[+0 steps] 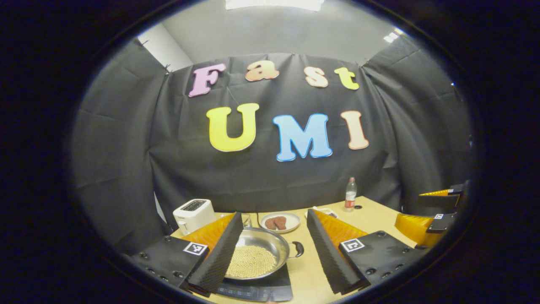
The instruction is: First push the handle of the pot to place it horizontally, then grasp the pot with both hands and set it on the induction cooktop.
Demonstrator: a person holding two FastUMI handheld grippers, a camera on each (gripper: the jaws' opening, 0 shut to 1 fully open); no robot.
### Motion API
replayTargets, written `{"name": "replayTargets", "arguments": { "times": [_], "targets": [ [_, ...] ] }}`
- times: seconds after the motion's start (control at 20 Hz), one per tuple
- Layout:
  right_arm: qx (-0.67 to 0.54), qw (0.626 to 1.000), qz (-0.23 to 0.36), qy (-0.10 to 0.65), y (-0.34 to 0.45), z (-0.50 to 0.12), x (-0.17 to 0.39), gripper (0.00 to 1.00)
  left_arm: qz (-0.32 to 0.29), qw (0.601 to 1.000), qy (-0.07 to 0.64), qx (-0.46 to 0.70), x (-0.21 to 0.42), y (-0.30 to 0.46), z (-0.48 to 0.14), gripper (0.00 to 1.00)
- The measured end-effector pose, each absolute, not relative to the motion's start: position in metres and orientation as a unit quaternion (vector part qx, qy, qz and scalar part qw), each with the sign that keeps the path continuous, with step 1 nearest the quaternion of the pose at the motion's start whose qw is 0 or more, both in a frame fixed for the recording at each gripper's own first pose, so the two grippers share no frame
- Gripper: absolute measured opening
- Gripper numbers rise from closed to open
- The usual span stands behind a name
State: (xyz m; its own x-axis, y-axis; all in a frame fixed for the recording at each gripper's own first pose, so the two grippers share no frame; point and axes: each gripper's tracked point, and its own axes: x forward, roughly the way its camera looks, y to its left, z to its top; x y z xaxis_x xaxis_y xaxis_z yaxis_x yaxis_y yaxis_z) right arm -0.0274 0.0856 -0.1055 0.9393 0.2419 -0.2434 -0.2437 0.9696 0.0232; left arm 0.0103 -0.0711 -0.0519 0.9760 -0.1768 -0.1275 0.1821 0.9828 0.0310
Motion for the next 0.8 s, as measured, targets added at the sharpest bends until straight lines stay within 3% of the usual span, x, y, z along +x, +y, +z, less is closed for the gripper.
{"name": "replayTargets", "arguments": {
  "times": [0.2, 0.45, 0.5, 0.6, 0.65, 0.7, 0.8],
  "targets": [
    [-0.006, 0.986, 0.133, 0.105, 0.077, -0.077, -0.055, 0.97, -0.082, 0.996, 0.042, 0.019, -0.028, -0.074, -0.023, 0.90],
    [0.009, 0.989, 0.128, 0.073, 0.076, -0.046, -0.082, 0.97, -0.060, 0.998, 0.028, 0.008, -0.061, -0.053, -0.007, 0.91],
    [0.009, 0.990, 0.122, 0.064, 0.075, -0.040, -0.086, 0.97, -0.055, 0.998, 0.022, 0.009, -0.067, -0.047, -0.003, 1.00],
    [0.012, 0.992, 0.114, 0.054, 0.073, -0.032, -0.097, 0.97, -0.051, 0.998, 0.019, 0.012, -0.077, -0.040, 0.001, 1.00],
    [0.016, 0.992, 0.117, 0.043, 0.078, -0.024, -0.101, 0.97, -0.052, 0.998, 0.012, 0.012, -0.081, -0.038, 0.006, 0.90],
    [0.018, 0.993, 0.115, 0.036, 0.079, -0.019, -0.104, 0.97, -0.053, 0.998, 0.005, 0.014, -0.083, -0.036, 0.011, 1.00],
    [0.025, 0.993, 0.113, 0.036, 0.080, -0.020, -0.114, 0.97, -0.056, 0.998, -0.001, 0.019, -0.089, -0.035, 0.016, 1.00]
  ]
}}
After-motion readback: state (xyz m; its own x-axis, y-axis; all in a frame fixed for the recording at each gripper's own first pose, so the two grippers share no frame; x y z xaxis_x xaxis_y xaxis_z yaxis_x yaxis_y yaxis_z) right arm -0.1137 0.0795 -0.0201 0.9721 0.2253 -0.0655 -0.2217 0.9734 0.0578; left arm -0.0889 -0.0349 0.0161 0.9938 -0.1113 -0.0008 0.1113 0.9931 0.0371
